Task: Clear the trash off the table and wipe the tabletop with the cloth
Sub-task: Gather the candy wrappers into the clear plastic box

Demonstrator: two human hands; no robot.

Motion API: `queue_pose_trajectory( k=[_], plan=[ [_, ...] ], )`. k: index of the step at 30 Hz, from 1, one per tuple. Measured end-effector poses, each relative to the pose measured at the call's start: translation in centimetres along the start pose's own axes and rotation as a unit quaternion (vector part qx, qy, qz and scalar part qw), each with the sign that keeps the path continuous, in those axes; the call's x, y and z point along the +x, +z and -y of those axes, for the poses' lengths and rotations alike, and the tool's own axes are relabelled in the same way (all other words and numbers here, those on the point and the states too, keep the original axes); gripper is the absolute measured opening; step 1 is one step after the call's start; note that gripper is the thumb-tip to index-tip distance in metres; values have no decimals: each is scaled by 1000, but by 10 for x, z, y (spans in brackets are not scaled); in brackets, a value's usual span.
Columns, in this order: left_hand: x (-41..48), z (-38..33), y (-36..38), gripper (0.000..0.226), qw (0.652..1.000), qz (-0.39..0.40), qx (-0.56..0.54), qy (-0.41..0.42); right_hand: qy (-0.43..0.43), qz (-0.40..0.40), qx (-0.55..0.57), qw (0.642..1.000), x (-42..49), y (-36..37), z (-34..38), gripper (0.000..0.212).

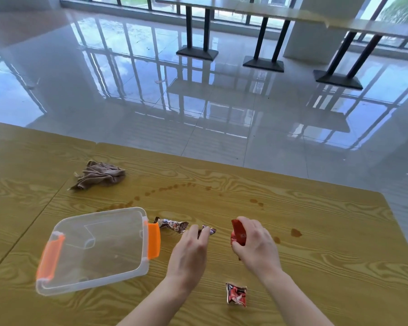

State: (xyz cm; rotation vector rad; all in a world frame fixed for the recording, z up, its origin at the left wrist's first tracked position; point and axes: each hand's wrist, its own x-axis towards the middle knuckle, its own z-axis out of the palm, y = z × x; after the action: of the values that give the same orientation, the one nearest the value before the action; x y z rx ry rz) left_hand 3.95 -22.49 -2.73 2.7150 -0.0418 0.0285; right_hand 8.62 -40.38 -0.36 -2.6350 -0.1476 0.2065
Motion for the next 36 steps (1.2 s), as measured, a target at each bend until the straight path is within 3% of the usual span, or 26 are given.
queue_pose_trajectory(
  k=[4, 7, 13, 23, 27, 32, 36],
  plan=[
    [-6, 8, -53, 56, 995, -93, 12, 43, -61, -16, 13, 998, 8, -13, 38, 60],
    [-19, 27, -88, 44, 987, -147, 46, 48, -111, -14, 27, 993, 12, -14, 73, 61],
    [-57, 97, -117, 57, 979, -183, 76, -45, -213, 21, 53, 975, 10, 5, 147, 65],
    [-94, 171, -121, 52, 973, -152, 99, -145, -316, 105, 78, 940, -3, 65, 228, 59],
    [-96, 173, -121, 49, 974, -128, 35, -181, -313, 112, 76, 940, -3, 84, 236, 59],
    [-96, 177, -117, 59, 973, -124, 50, -188, -301, 113, 82, 943, -3, 89, 233, 69],
    [-93, 165, -120, 64, 973, -136, 23, -186, -291, 75, 92, 949, -3, 74, 219, 59]
  ],
)
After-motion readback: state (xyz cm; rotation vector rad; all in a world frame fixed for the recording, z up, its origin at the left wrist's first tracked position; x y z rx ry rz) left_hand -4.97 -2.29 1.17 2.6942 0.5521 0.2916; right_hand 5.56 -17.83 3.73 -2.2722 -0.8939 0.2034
